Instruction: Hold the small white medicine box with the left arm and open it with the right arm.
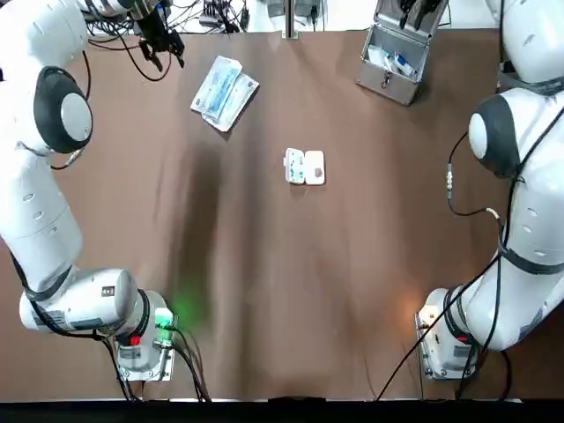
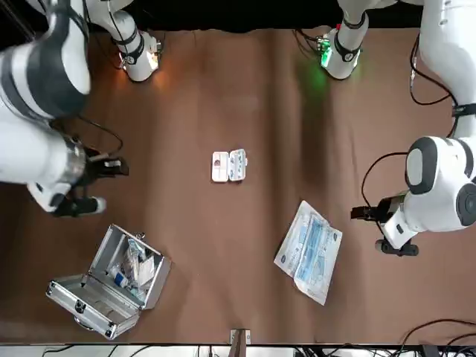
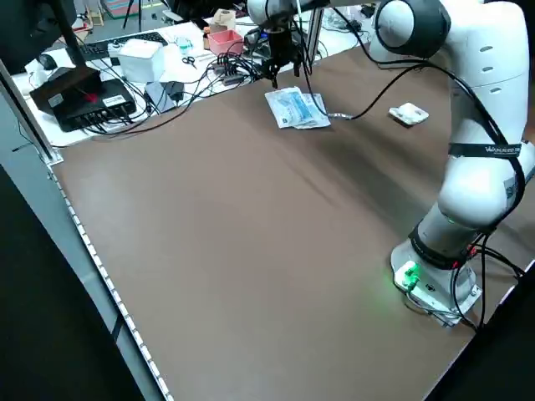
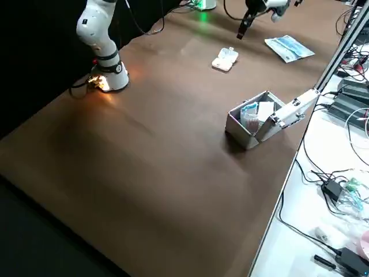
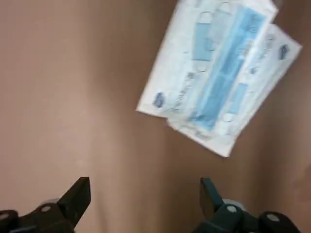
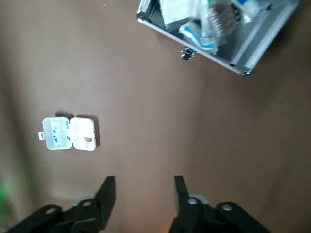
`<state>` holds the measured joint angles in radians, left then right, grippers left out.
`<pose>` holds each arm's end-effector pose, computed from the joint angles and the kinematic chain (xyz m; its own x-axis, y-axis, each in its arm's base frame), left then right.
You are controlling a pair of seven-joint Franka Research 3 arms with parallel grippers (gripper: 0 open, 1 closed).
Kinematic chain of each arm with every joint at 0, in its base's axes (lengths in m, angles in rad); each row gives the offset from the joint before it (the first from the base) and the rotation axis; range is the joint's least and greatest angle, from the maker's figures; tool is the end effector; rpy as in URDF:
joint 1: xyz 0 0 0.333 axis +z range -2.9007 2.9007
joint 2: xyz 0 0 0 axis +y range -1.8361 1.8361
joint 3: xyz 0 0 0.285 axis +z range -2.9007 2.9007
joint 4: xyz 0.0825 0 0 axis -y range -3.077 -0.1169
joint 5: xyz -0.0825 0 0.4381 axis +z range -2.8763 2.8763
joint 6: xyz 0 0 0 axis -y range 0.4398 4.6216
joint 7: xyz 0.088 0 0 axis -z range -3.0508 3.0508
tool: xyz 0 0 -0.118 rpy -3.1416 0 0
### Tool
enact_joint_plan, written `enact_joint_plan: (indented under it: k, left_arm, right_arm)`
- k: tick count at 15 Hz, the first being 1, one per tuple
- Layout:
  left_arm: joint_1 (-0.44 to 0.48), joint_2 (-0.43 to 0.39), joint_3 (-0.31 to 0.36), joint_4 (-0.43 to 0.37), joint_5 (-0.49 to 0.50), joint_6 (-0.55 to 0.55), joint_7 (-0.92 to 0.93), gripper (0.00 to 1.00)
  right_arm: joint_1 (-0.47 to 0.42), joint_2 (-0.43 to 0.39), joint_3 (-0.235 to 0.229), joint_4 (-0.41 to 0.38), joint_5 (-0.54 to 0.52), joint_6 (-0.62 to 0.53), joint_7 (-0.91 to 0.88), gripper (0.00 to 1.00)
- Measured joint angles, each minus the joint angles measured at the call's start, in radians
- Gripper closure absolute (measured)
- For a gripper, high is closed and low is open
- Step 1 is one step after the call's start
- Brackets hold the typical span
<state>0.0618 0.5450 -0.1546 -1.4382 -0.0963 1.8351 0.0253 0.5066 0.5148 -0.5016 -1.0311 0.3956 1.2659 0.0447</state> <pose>0.7201 -0.0617 0.3092 0.9867 -0.0812 -0.1407 -0.0566 -0.9836 0.1711 0.6817 0.1441 0.5259 0.9701 0.0803 -0.2290 0.0476 -0.9883 -0.1447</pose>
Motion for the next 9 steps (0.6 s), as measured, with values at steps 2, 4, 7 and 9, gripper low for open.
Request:
enact_joint_plan:
  k: [2, 4, 7, 9]
  left_arm:
    - [0.003, -0.034, 0.004, 0.001, 0.067, -0.037, -0.02, 0.0]
    - [0.007, -0.079, 0.008, 0.002, 0.105, -0.086, -0.023, 0.0]
    - [0.008, -0.183, 0.009, 0.002, 0.122, -0.226, -0.024, 0.0]
    - [0.008, -0.227, 0.009, 0.003, 0.121, -0.273, -0.026, 0.0]
  right_arm:
    - [0.0, -0.034, -0.023, 0.0, -0.024, -0.002, -0.016, 0.3]
    - [-0.001, -0.063, -0.054, 0.0, -0.046, -0.01, -0.057, 0.12]
    - [0.003, -0.078, -0.064, -0.001, -0.153, -0.043, -0.087, 0.0]
    - [0.005, -0.085, -0.064, -0.001, -0.172, -0.047, -0.098, 0.0]
